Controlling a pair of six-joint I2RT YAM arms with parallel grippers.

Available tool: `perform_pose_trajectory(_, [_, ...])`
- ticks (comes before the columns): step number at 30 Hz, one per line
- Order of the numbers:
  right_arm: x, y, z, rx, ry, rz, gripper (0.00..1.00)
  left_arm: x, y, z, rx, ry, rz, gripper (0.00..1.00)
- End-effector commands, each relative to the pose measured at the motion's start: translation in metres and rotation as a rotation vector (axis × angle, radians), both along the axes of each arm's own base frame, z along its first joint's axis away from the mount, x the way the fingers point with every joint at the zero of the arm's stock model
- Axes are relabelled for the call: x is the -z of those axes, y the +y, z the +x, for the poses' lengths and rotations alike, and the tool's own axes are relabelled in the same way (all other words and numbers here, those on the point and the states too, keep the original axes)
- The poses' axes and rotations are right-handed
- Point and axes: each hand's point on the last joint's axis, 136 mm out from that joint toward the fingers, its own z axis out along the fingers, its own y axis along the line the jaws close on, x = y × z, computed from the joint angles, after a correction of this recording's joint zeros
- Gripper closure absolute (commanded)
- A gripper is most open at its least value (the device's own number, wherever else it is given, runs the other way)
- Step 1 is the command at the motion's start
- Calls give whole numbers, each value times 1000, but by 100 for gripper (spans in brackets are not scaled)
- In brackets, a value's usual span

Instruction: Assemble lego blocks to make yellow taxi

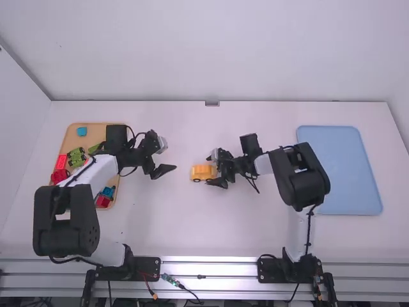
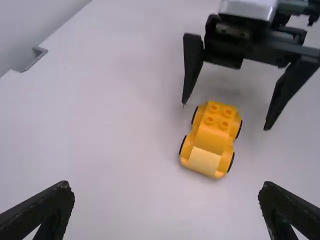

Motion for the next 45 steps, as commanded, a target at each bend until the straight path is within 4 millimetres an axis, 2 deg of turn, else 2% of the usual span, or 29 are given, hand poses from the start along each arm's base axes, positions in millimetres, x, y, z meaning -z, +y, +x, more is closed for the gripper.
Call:
perform_pose_trajectory(1, [6,17,-7,-61,-1,21,1,-10,-3,-2,14,-16,-32,1])
perform_pose_trajectory(8, [22,34,-1,-8,23,-48,0,-9,-3,-3,13,-10,-31,1])
perform_pose_trajectory(17, [30,34,2,25,20,-99,14,-8,-3,-4,14,-8,-32,1])
perform_pose_trajectory(22, [36,39,0,31,1,-137,26,-8,-3,-4,14,-8,-32,1])
perform_pose_trajectory(24, [37,41,-1,29,-1,-141,38,-8,-3,-4,13,-7,-32,1])
perform_pose_trajectory(25, [37,41,-1,29,-1,-141,39,-8,-3,-4,14,-7,-32,1])
perform_pose_trajectory(26, [37,40,0,34,4,-142,45,-8,-3,-4,13,-8,-32,1])
perform_pose_trajectory(29, [36,38,3,51,18,-139,55,-8,-3,-4,13,-8,-32,1])
perform_pose_trajectory(31, [36,35,5,58,21,-140,59,-8,-3,-4,13,-8,-32,1])
perform_pose_trajectory(33, [36,33,7,64,24,-140,58,-8,-3,-4,13,-8,-32,1])
perform_pose_trajectory(37, [26,25,15,97,54,-113,58,-8,-3,-3,13,-8,-31,1])
perform_pose_trajectory(38, [19,20,23,137,64,-118,58,-8,-3,-3,13,-8,-31,1])
perform_pose_trajectory(42, [-8,-8,49,261,29,-166,60,-8,-3,-3,12,-10,-29,1])
perform_pose_trajectory(45, [-36,-40,71,405,10,-221,61,-8,-3,-3,12,-12,-29,1])
